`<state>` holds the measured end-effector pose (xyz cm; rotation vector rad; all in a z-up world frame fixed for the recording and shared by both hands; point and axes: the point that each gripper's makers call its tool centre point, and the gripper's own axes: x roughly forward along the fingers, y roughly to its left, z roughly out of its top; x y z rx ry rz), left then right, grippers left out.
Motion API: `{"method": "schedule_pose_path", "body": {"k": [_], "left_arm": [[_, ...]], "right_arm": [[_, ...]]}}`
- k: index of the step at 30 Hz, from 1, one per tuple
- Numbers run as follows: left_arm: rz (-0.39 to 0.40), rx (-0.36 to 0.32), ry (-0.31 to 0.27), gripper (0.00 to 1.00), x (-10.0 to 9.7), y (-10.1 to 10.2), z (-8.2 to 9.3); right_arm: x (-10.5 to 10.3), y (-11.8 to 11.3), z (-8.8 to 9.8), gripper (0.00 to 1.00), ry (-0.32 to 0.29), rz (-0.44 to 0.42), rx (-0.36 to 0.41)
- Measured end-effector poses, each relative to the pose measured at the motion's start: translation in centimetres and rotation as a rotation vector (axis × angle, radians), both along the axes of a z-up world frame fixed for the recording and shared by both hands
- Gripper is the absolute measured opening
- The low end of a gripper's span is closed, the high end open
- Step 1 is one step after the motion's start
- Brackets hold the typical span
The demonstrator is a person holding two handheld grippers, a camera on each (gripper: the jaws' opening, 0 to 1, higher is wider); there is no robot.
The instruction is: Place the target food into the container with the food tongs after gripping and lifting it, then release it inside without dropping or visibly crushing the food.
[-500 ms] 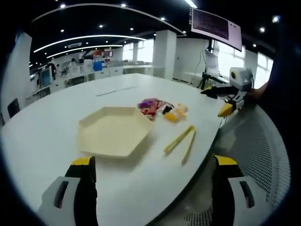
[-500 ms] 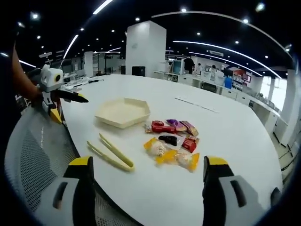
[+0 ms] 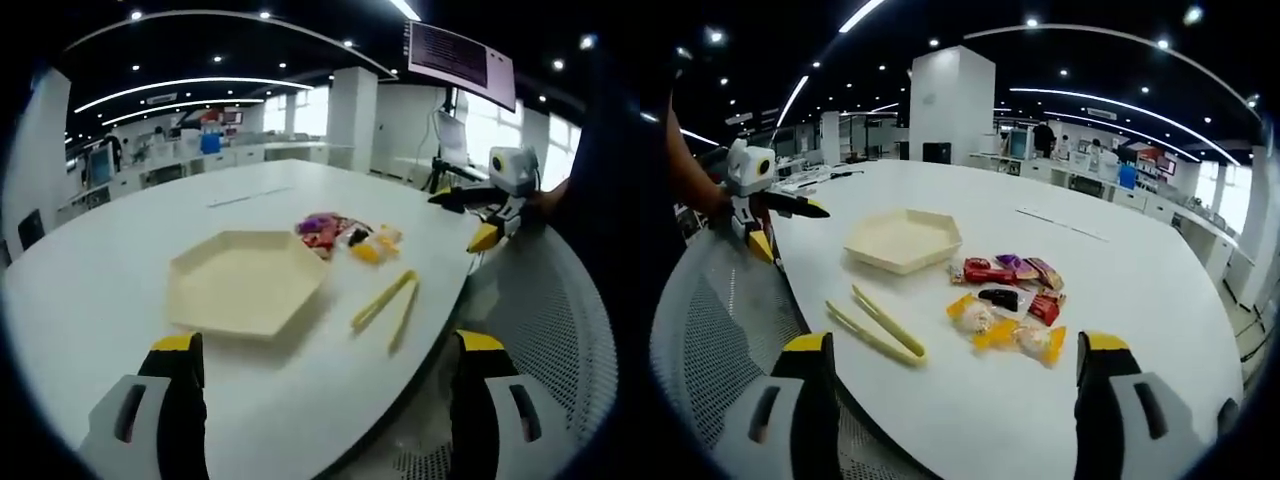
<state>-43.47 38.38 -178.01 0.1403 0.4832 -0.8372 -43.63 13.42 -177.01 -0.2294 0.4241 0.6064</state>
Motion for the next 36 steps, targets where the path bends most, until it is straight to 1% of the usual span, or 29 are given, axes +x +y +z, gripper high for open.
{"method": "schedule_pose_path", "body": {"k": [1, 4, 8, 11, 13, 16, 19, 21, 23, 27, 30, 32, 36], "left_arm": [[-0.003, 0.009, -0.002, 0.99, 0.00, 0.01, -0.09], [-0.006, 0.004, -0.018, 0.99, 0.03, -0.06, 0.25], [-0.010, 0.010, -0.015, 0.99, -0.01, -0.04, 0.10], [0.007, 0.000, -0.014, 0.99, 0.20, 0.12, 0.25], [0.013, -0.020, -0.016, 0.99, 0.26, 0.03, 0.57], [-0.011, 0.006, -0.028, 0.99, -0.02, -0.29, 0.40], [-0.009, 0.009, -0.029, 0.99, 0.01, -0.06, 0.35], [0.009, 0.021, -0.037, 0.99, 0.25, 0.37, 0.34], [-0.008, 0.040, -0.047, 0.99, 0.03, 0.17, 0.28], [-0.004, 0.035, -0.037, 0.99, 0.00, 0.25, 0.22], [0.007, 0.042, -0.029, 0.99, 0.03, 0.45, 0.08], [-0.002, 0.053, -0.027, 0.99, 0.00, 0.44, -0.26], [-0.003, 0.053, -0.044, 0.99, 0.08, 0.36, -0.02]], "right_arm": [[-0.01, -0.05, -0.07, 1.00, 0.001, 0.001, -0.006], [-0.07, -0.04, -0.04, 1.00, -0.001, 0.004, -0.005], [-0.08, -0.04, -0.12, 1.00, 0.003, 0.004, -0.005], [-0.10, 0.00, -0.10, 0.99, 0.001, 0.007, -0.006], [-0.06, -0.04, -0.05, 0.99, -0.003, 0.006, -0.011], [-0.09, -0.20, -0.16, 0.99, 0.003, -0.004, -0.010], [-0.06, -0.28, -0.17, 0.99, 0.003, -0.010, -0.014], [-0.09, -0.32, -0.23, 0.99, 0.006, -0.012, -0.019], [-0.04, -0.30, -0.19, 0.98, 0.003, -0.018, -0.024], [-0.14, -0.05, 0.05, 0.97, -0.010, -0.012, -0.028], [-0.09, 0.19, 0.22, 0.97, -0.020, -0.002, -0.030], [-0.08, 0.22, 0.14, 0.97, -0.016, 0.000, -0.031], [-0.02, 0.55, 0.04, 0.96, -0.014, 0.012, -0.032]]}}
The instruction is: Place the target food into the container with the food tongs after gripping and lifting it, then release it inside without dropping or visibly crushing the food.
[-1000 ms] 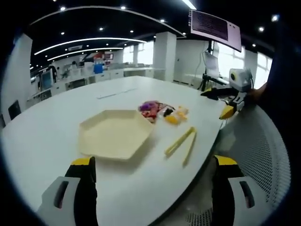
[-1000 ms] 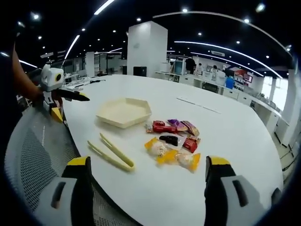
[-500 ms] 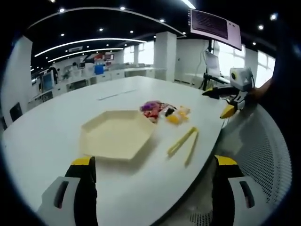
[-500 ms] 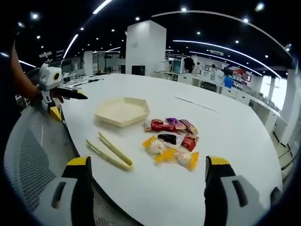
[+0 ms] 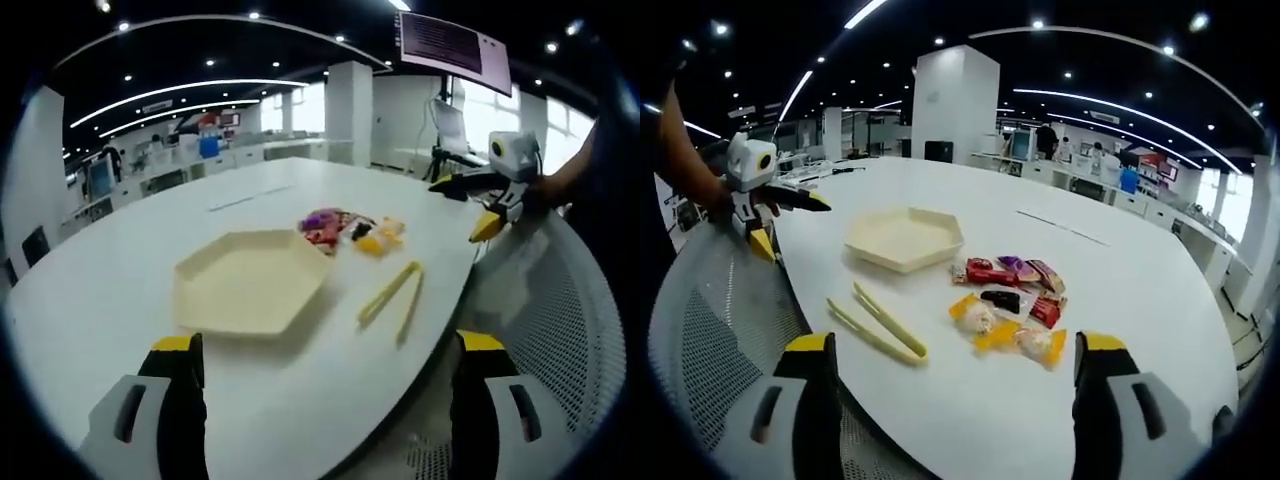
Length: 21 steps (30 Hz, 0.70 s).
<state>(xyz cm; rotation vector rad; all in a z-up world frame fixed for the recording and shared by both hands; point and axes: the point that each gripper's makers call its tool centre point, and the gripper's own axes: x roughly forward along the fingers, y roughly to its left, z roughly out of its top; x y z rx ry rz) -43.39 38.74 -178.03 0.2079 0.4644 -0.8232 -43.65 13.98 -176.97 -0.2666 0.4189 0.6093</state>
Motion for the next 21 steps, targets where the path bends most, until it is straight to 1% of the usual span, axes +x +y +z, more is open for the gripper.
{"method": "schedule_pose_path", "body": {"k": [1, 2, 3, 5, 7, 8, 10, 11, 12, 13, 14, 15, 16, 17, 18, 19, 21], "left_arm": [[0.021, -0.003, -0.006, 0.99, 0.3, 0.2, 0.1], [0.036, -0.008, -0.012, 0.99, 0.6, 0.3, 0.2], [0.033, -0.001, -0.016, 0.99, 0.5, 0.3, 0.2], [0.038, 0.022, -0.004, 0.99, 0.5, 0.4, -0.2], [0.043, 0.031, -0.002, 0.99, 0.6, 0.6, -0.4], [0.044, 0.042, 0.013, 0.99, 0.6, 0.6, -0.7], [0.029, 0.052, 0.016, 0.99, 0.4, 0.3, -0.7], [0.019, 0.045, 0.011, 0.99, 0.3, 0.1, -0.6], [0.002, 0.041, 0.003, 0.99, 0.1, -0.3, -0.3], [-0.003, 0.021, 0.009, 0.99, -0.1, -0.6, -0.1], [0.000, 0.007, 0.015, 0.99, -0.1, -0.6, 0.2], [-0.002, 0.000, 0.008, 0.99, -0.1, -0.6, 0.4], [-0.012, -0.010, 0.005, 0.99, -0.2, -0.8, 0.6], [-0.030, -0.013, 0.004, 0.99, -0.4, -1.3, 0.7], [-0.044, -0.005, 0.010, 0.99, -0.6, -1.5, 0.6], [-0.061, -0.011, 0.023, 0.99, -0.8, -1.8, 0.5], [-0.074, -0.011, 0.018, 0.99, -0.7, -1.9, 0.7]], "right_arm": [[0.1, -0.2, 0.0, 0.95, -0.016, 0.009, -0.042], [0.1, -0.2, 0.1, 0.94, -0.023, 0.019, -0.049], [0.3, -0.2, 0.1, 0.95, -0.023, 0.012, -0.041], [0.4, -0.6, -0.1, 0.97, -0.006, -0.018, -0.027], [0.5, -0.9, -0.2, 0.98, -0.006, -0.030, -0.042], [0.4, -0.9, -0.2, 0.97, -0.004, -0.030, -0.051], [0.5, -0.6, -0.2, 0.97, -0.011, -0.011, -0.058], [0.4, -0.3, -0.1, 0.97, -0.014, 0.005, -0.052], [0.3, 0.0, 0.2, 0.97, -0.031, 0.028, -0.048], [0.3, 0.0, 0.2, 0.97, -0.033, 0.030, -0.045], [0.3, -0.3, 0.4, 0.97, -0.037, 0.022, -0.031], [0.4, -0.5, 0.6, 0.97, -0.039, 0.008, -0.017], [0.4, -0.9, 0.5, 0.97, -0.033, -0.009, -0.019], [0.5, -1.6, 0.2, 0.96, -0.018, -0.047, -0.020], [0.6, -1.8, 0.2, 0.97, -0.011, -0.062, -0.008], [0.8, -1.9, 0.3, 0.97, -0.010, -0.071, 0.016], [0.8, -1.8, 0.4, 0.98, -0.011, -0.061, 0.034]]}}
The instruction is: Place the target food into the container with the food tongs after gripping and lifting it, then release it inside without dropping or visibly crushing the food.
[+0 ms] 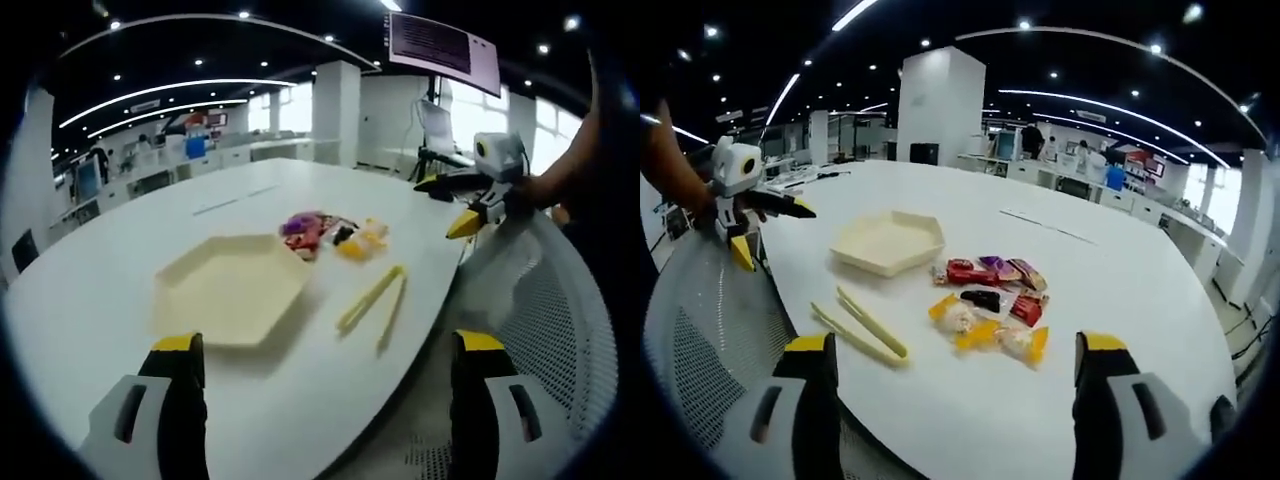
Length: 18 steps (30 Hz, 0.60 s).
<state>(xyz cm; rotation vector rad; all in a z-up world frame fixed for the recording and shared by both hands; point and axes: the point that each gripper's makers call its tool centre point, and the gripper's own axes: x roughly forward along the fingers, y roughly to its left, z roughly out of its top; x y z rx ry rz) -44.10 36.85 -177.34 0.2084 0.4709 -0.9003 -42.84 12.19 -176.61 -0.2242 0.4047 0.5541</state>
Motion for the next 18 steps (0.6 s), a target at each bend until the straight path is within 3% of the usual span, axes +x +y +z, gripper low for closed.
{"method": "schedule_pose_path", "body": {"k": [2, 5, 7, 12, 15, 18], "left_arm": [[-0.057, 0.000, 0.051, 0.99, -0.8, -0.5, -0.4], [-0.131, 0.043, 0.043, 0.96, -1.2, -1.0, -0.5], [-0.107, 0.014, 0.063, 0.95, -0.6, -1.3, -0.2], [-0.165, 0.047, 0.031, 0.96, -0.3, -2.1, -0.5], [-0.189, 0.080, 0.055, 0.85, -0.5, -2.3, -1.1], [-0.212, 0.071, 0.051, 0.91, -0.1, -2.9, -1.0]], "right_arm": [[-0.3, 0.8, 0.2, 0.99, 0.001, 0.027, 0.032], [-0.5, 0.7, 0.2, 0.97, 0.004, 0.029, 0.002], [-0.2, 0.4, 0.1, 0.96, -0.002, 0.020, -0.012], [-0.3, 0.8, 0.1, 0.97, 0.009, 0.031, 0.007], [-0.3, 0.9, 0.0, 0.97, 0.010, 0.038, -0.004], [-0.3, 0.7, 0.0, 0.96, 0.013, 0.030, 0.000]]}}
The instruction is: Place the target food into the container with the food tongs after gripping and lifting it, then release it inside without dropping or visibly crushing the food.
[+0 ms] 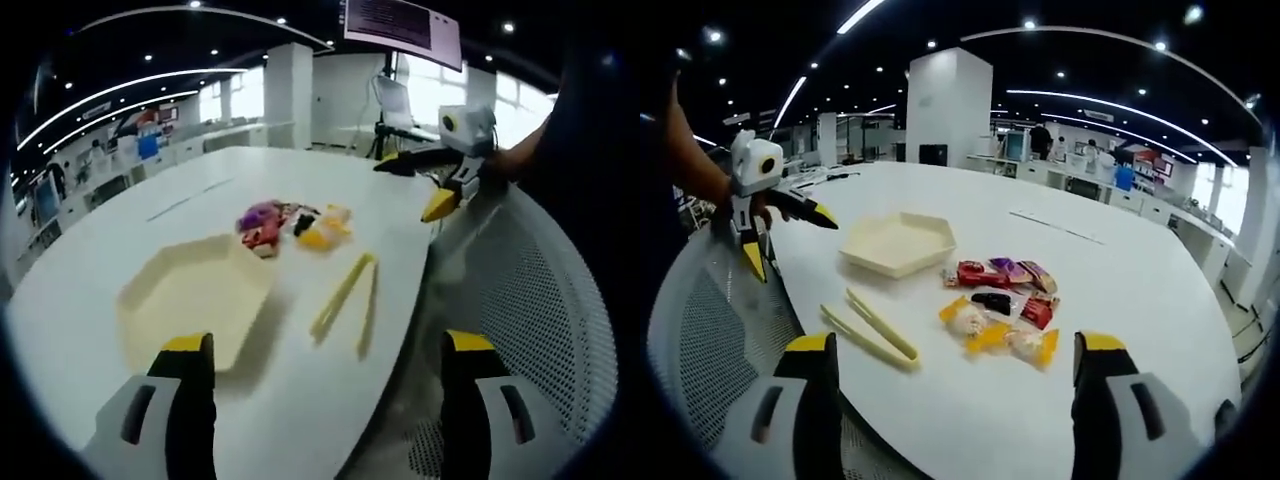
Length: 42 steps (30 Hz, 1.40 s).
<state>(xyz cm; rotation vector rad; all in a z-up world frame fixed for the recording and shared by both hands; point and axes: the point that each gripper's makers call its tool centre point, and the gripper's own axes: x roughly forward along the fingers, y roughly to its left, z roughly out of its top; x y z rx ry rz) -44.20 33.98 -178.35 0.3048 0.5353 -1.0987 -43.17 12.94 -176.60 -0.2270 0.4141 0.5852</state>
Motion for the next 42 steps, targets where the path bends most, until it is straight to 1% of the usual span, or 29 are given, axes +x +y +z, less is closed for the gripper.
{"method": "schedule_pose_path", "body": {"k": [4, 5, 7, 9, 11, 13, 16, 17, 19, 21, 22, 25, 27, 32, 35, 38, 39, 40, 41, 42], "left_arm": [[-0.024, -0.005, -0.020, 0.94, 0.9, -1.1, 0.8], [-0.034, -0.007, -0.030, 0.94, 1.1, -1.7, 1.1], [-0.060, -0.001, -0.041, 0.91, 1.3, -2.6, 1.7], [-0.103, 0.009, -0.045, 0.89, 1.1, -3.5, 1.8], [-0.138, 0.033, -0.041, 0.89, 1.0, -4.1, 1.3], [-0.165, 0.053, -0.046, 0.86, 0.9, -4.5, 1.0], [-0.181, 0.072, -0.041, 0.85, 1.0, -4.9, 0.6], [-0.187, 0.078, -0.036, 0.85, 1.0, -5.0, 0.5], [-0.194, 0.082, -0.032, 0.84, 1.1, -5.1, 0.4], [-0.207, 0.103, -0.016, 0.81, 1.2, -4.9, -0.2], [-0.213, 0.119, -0.004, 0.80, 1.2, -4.8, -0.5], [-0.213, 0.137, 0.011, 0.77, 1.3, -4.6, -1.0], [-0.210, 0.137, 0.024, 0.74, 1.3, -4.7, -1.1], [-0.230, 0.161, 0.019, 0.70, 1.0, -5.1, -1.8], [-0.240, 0.191, 0.017, 0.64, 0.9, -5.1, -2.5], [-0.249, 0.216, 0.016, 0.55, 0.9, -5.1, -3.3], [-0.246, 0.222, 0.014, 0.50, 1.0, -5.1, -3.5], [-0.243, 0.223, 0.018, 0.50, 1.1, -5.1, -3.8], [-0.229, 0.210, 0.041, 0.51, 1.1, -5.2, -4.0], [-0.227, 0.204, 0.047, 0.51, 1.1, -5.4, -4.1]], "right_arm": [[0.0, -0.2, 0.0, 0.96, -0.001, -0.009, 0.001], [0.0, -0.2, 0.0, 0.96, 0.000, -0.009, -0.003], [0.0, -0.2, -0.1, 0.95, 0.004, -0.009, -0.003], [-0.1, -0.2, -0.2, 0.94, 0.015, -0.010, 0.007], [-0.1, -0.1, -0.1, 0.95, 0.012, -0.007, 0.011], [-0.2, 0.1, 0.1, 0.95, 0.006, 0.000, 0.013], [-0.2, 0.3, 0.4, 0.98, -0.006, 0.010, 0.024], [-0.2, 0.5, 0.4, 1.00, -0.013, 0.019, 0.033], [-0.4, 1.0, 0.7, 0.99, -0.025, 0.046, 0.048], [-0.6, 1.6, 1.1, 0.99, -0.040, 0.076, 0.076], [-0.5, 1.6, 1.1, 0.99, -0.045, 0.076, 0.074], [-0.6, 1.6, 1.0, 0.99, -0.034, 0.079, 0.073], [-0.6, 1.6, 1.1, 0.99, -0.040, 0.079, 0.074], [-0.5, 1.5, 1.1, 0.99, -0.041, 0.072, 0.069], [-0.5, 1.4, 1.0, 0.99, -0.039, 0.069, 0.068], [-0.4, 1.3, 1.0, 0.99, -0.039, 0.066, 0.069], [-0.4, 1.3, 1.0, 0.99, -0.037, 0.065, 0.069], [-0.4, 1.3, 1.0, 0.98, -0.035, 0.066, 0.069], [-0.4, 1.3, 0.9, 0.98, -0.035, 0.066, 0.069], [-0.4, 1.3, 0.9, 0.98, -0.034, 0.067, 0.068]]}}
